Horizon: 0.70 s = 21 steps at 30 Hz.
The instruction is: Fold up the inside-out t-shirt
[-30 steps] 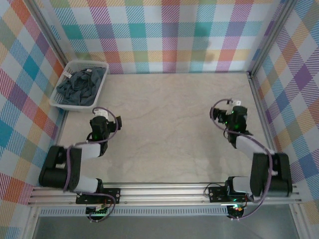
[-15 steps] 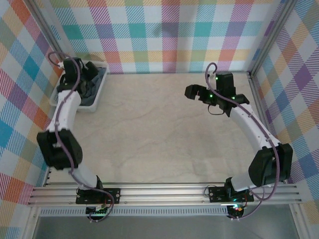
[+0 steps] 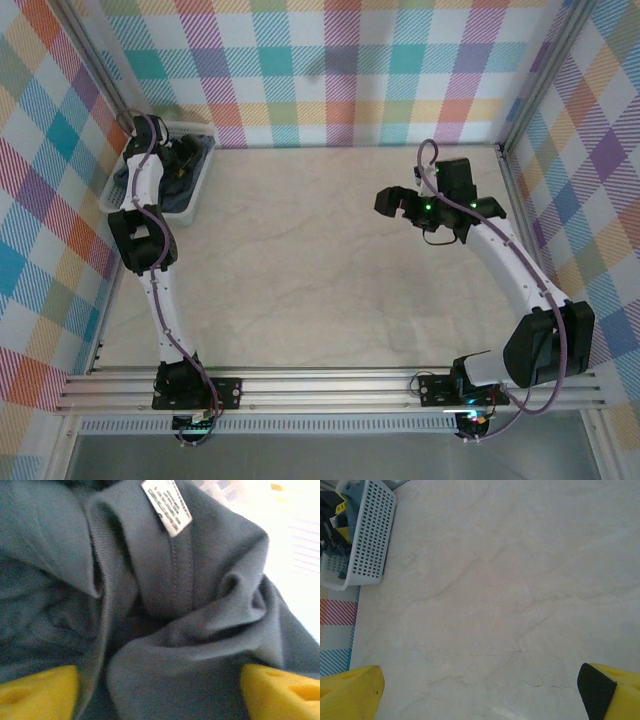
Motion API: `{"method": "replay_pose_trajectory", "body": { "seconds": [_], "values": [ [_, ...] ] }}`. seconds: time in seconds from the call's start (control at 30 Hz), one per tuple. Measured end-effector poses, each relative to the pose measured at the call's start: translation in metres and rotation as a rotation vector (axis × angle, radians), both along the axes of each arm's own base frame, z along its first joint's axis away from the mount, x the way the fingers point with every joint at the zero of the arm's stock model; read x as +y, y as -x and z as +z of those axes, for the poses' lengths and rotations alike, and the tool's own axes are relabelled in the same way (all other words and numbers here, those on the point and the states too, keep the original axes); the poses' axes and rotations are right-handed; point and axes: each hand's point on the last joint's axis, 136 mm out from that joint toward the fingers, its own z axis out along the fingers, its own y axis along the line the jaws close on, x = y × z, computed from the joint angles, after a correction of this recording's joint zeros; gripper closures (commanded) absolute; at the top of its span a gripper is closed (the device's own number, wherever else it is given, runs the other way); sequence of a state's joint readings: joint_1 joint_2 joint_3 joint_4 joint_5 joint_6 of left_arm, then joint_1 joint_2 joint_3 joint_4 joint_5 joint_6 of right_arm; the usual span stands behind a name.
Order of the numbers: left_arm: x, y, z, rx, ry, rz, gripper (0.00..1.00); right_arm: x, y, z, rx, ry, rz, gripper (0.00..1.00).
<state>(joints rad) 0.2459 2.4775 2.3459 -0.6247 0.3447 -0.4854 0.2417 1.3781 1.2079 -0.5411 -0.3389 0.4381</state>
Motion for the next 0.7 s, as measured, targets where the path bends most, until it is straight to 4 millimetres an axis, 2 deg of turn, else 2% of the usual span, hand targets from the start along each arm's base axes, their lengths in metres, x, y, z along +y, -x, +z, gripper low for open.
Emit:
{"method": "replay_pose_trajectory", "body": {
  "seconds": [0.2, 0.27, 0.33, 0.43, 0.5, 0.53, 0.6, 0.63, 0.7],
  "values": [
    [-0.012, -0.004, 0.017, -0.053, 0.078, -0.045, 1.00, -0.003, 0.001, 0.007, -0.008, 0.011, -0.013, 0.00],
    [-0.013, -0.006, 0.041, -0.093, 0.082, -0.044, 1.00, -0.004, -0.001, 0.014, -0.025, 0.011, -0.021, 0.00],
    [-0.015, -0.008, 0.085, -0.173, 0.078, -0.039, 1.00, -0.005, -0.002, 0.022, -0.039, 0.002, -0.033, 0.00],
    [-0.026, 0.006, 0.184, -0.340, 0.057, -0.042, 1.00, -0.006, -0.003, 0.030, -0.055, -0.014, -0.054, 0.00],
    [-0.050, 0.034, 0.278, -0.508, 0.022, -0.073, 1.00, -0.007, -0.003, 0.034, -0.063, -0.022, -0.069, 0.00],
    [-0.069, 0.054, 0.321, -0.587, 0.008, -0.101, 1.00, -0.007, -0.004, 0.036, -0.067, -0.025, -0.077, 0.00],
    [-0.128, 0.109, 0.408, -0.763, -0.007, -0.202, 1.00, -0.009, -0.005, 0.040, -0.077, -0.029, -0.095, 0.00],
    [-0.157, 0.136, 0.438, -0.834, -0.006, -0.259, 1.00, -0.010, -0.006, 0.041, -0.082, -0.028, -0.100, 0.00],
    [-0.217, 0.203, 0.493, -0.982, 0.012, -0.405, 1.00, -0.011, -0.007, 0.045, -0.095, -0.029, -0.113, 0.00]
  ]
}}
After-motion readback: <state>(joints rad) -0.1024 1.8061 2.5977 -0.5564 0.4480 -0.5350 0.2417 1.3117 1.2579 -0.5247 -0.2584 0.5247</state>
